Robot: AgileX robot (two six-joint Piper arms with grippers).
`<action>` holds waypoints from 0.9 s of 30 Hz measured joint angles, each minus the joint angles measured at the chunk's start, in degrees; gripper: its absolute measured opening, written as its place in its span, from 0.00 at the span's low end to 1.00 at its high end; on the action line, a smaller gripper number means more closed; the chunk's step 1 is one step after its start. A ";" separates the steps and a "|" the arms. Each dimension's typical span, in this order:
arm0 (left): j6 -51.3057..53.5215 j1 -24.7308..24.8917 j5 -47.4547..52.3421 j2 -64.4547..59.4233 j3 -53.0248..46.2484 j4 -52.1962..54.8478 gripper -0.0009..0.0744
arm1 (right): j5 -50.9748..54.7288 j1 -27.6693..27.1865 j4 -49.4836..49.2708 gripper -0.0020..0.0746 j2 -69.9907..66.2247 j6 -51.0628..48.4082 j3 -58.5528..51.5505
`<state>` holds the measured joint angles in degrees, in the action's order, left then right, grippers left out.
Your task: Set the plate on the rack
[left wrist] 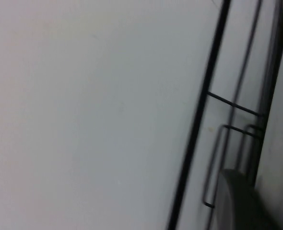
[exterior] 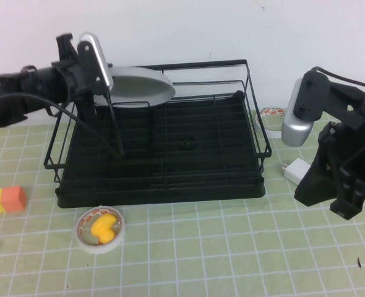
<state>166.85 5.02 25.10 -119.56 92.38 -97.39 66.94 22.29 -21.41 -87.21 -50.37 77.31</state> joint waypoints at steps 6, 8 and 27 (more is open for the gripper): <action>-4.26 0.04 -0.68 -1.58 0.09 0.14 0.42 | -0.71 0.00 0.00 0.03 0.00 0.00 0.00; -4.77 0.04 -0.68 -1.58 0.24 0.02 0.54 | -0.81 0.00 0.00 0.03 0.00 0.00 0.00; -58.51 3.17 -34.00 23.49 -1.34 -1.75 0.04 | -10.69 -0.37 21.96 0.03 8.14 19.16 -0.90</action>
<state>108.34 8.20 -8.90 -96.06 91.05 -99.14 56.25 21.92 0.55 -79.07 -31.20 76.41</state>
